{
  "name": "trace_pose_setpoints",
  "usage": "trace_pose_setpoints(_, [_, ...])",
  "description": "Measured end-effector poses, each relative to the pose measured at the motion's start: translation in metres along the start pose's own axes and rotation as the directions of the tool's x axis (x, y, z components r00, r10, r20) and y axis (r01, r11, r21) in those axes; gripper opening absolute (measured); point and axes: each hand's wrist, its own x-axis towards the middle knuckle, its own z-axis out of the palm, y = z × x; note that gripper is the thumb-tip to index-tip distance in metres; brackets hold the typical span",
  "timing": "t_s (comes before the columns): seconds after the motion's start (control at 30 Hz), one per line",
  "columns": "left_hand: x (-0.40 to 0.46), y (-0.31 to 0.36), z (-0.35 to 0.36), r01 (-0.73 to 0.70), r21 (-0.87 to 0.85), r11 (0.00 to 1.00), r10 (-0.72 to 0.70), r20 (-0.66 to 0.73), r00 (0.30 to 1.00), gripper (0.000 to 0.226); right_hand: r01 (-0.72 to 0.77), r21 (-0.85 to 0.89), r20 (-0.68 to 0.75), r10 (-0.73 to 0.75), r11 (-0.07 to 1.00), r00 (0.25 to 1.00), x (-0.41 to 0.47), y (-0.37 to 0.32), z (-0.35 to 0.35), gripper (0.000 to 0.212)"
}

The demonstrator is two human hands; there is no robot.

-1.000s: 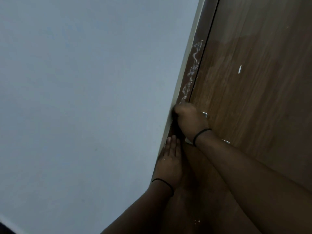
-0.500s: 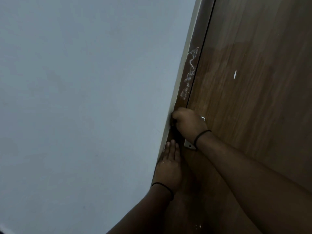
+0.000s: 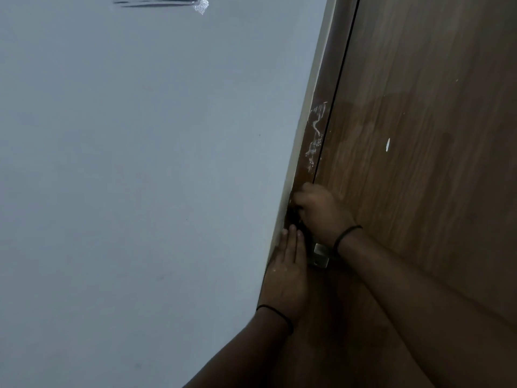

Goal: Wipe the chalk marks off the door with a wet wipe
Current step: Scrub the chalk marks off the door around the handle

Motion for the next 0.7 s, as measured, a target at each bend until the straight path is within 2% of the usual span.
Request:
trace_pose_setpoints(0.13, [0.029, 0.011, -0.021, -0.039, -0.019, 0.999, 0.039, -0.027, 0.999, 0.074, -0.103, -0.009, -0.28, 0.096, 0.995, 0.955, 0.051, 0.023, -0.037, 0.022])
trace_pose_setpoints(0.2, [0.043, 0.014, -0.027, -0.064, -0.007, 0.998, 0.063, -0.024, 0.998, 0.073, -0.112, -0.04, -0.355, 0.091, 0.993, 0.931, 0.064, 0.029, -0.046, 0.023])
trace_pose_setpoints(0.27, [0.055, 0.015, -0.031, -0.073, -0.008, 0.997, 0.073, -0.015, 0.997, 0.074, -0.075, -0.101, -0.353, 0.034, 0.992, 0.935, 0.058, 0.03, -0.04, 0.022])
trace_pose_setpoints(0.4, [0.063, 0.021, -0.038, -0.088, -0.029, 0.996, 0.086, -0.047, 0.995, 0.063, 0.096, -0.114, -0.151, -0.113, 0.989, 0.982, 0.029, 0.026, -0.015, 0.019])
trace_pose_setpoints(0.47, [0.067, 0.023, -0.041, -0.074, -0.015, 0.997, 0.073, -0.05, 0.996, 0.06, 0.12, -0.139, -0.109, -0.136, 0.983, 0.985, 0.034, 0.027, -0.018, 0.02])
trace_pose_setpoints(0.57, [0.072, 0.024, -0.048, -0.049, 0.048, 0.998, 0.049, -0.011, 0.999, 0.061, 0.062, -0.129, -0.258, -0.093, 0.99, 0.962, 0.064, 0.033, -0.043, 0.025])
trace_pose_setpoints(0.7, [0.077, 0.026, -0.054, -0.025, 0.105, 0.994, 0.018, 0.068, 0.998, 0.062, -0.151, -0.108, -0.418, 0.093, 0.983, 0.904, 0.107, 0.046, -0.075, 0.035])
